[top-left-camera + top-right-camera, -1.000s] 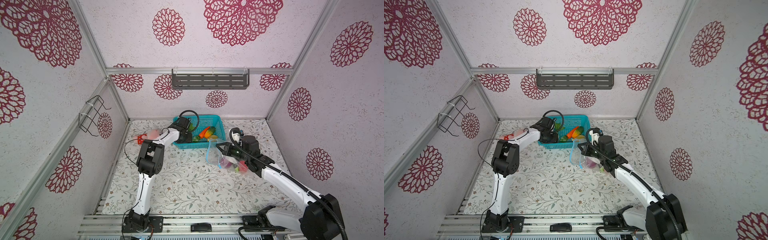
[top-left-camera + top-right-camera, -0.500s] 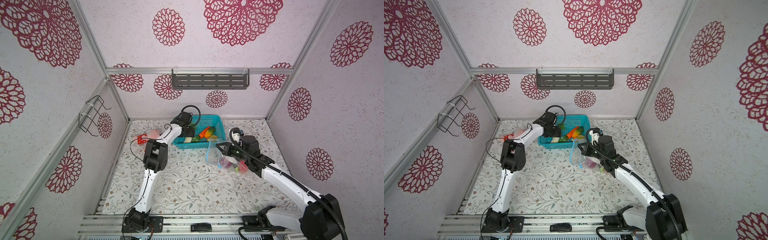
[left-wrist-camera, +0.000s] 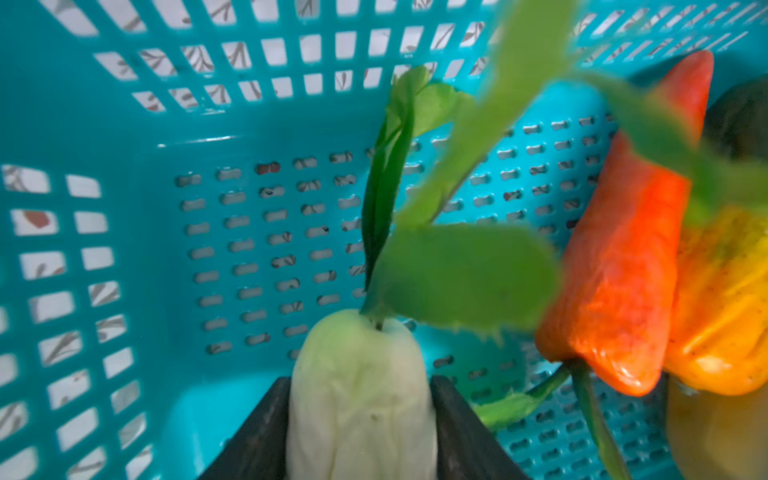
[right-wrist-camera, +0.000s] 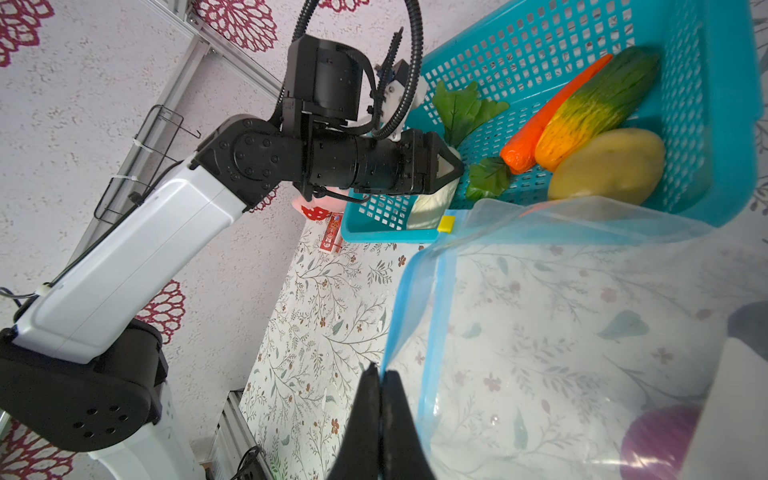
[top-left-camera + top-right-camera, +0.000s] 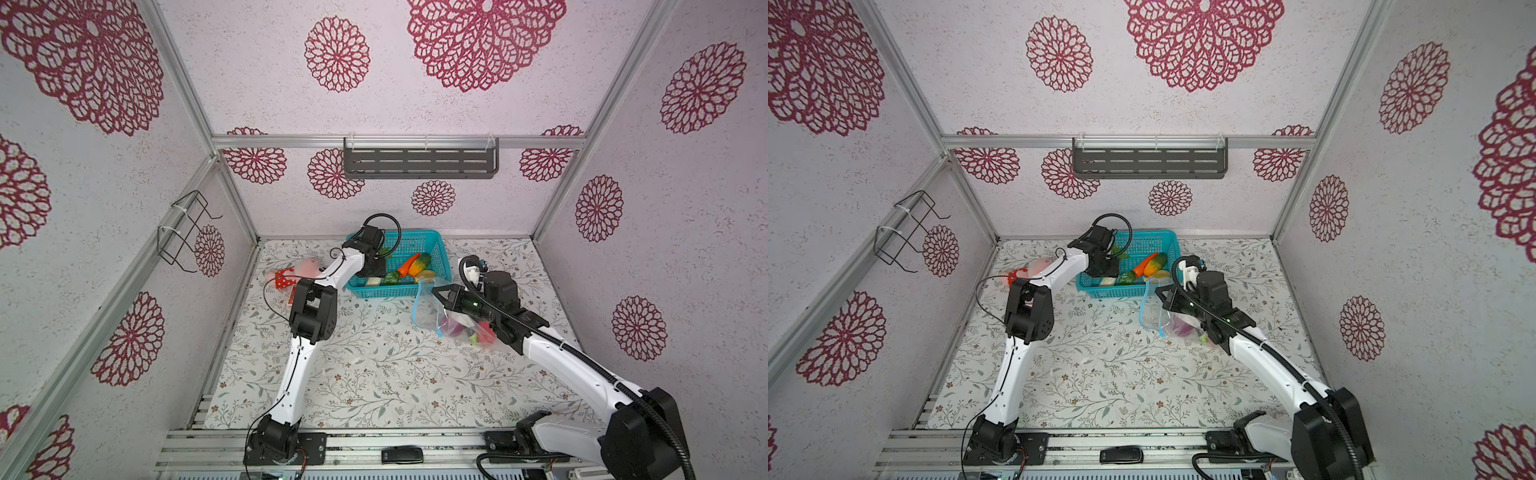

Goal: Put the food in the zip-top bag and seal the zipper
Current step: 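Lift the white cabbage with the left gripper and carry it toward the bag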

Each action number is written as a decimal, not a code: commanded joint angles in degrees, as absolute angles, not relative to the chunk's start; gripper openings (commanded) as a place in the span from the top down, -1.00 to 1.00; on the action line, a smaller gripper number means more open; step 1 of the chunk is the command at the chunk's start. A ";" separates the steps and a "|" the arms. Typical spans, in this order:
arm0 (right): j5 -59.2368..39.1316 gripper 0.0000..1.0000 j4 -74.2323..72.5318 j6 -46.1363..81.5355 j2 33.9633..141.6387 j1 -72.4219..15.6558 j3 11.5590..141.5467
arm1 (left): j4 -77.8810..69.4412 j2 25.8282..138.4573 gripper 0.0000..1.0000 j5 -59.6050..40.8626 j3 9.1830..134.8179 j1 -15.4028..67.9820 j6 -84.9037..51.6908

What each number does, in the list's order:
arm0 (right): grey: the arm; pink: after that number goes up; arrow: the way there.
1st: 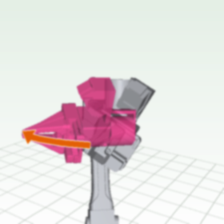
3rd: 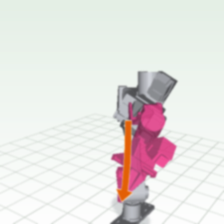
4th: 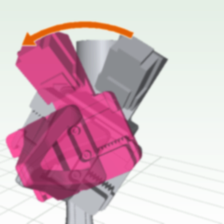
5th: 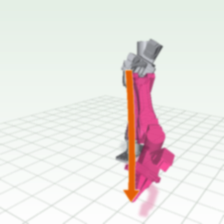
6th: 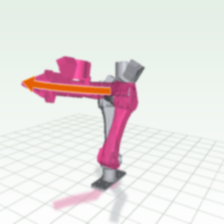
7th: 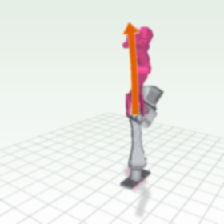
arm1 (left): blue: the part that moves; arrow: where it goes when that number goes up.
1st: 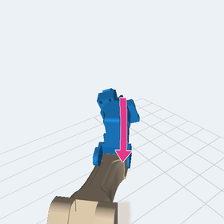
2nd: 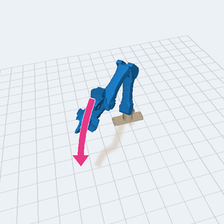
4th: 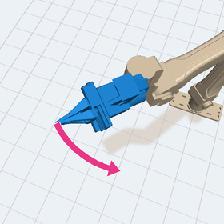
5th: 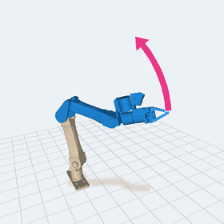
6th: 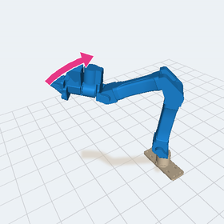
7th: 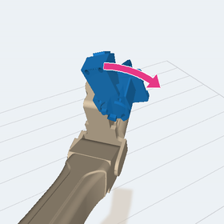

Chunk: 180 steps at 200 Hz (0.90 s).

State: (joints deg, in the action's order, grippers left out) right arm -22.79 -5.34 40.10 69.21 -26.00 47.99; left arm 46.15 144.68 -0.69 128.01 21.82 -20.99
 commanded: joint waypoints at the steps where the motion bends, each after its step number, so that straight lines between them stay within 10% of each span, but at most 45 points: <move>1: -22.87 1.00 -8.11 39.80 68.17 -25.63 48.03 | 46.25 143.53 -0.02 -0.15 128.65 21.80 -20.44; 180: -18.78 1.00 -3.63 43.14 68.74 -25.50 51.67 | 12.98 108.85 0.20 -2.87 94.51 26.81 -24.25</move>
State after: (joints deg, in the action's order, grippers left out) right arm -21.61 -4.36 40.82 69.41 -26.00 48.73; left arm 22.44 114.43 -2.28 99.39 24.86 -23.64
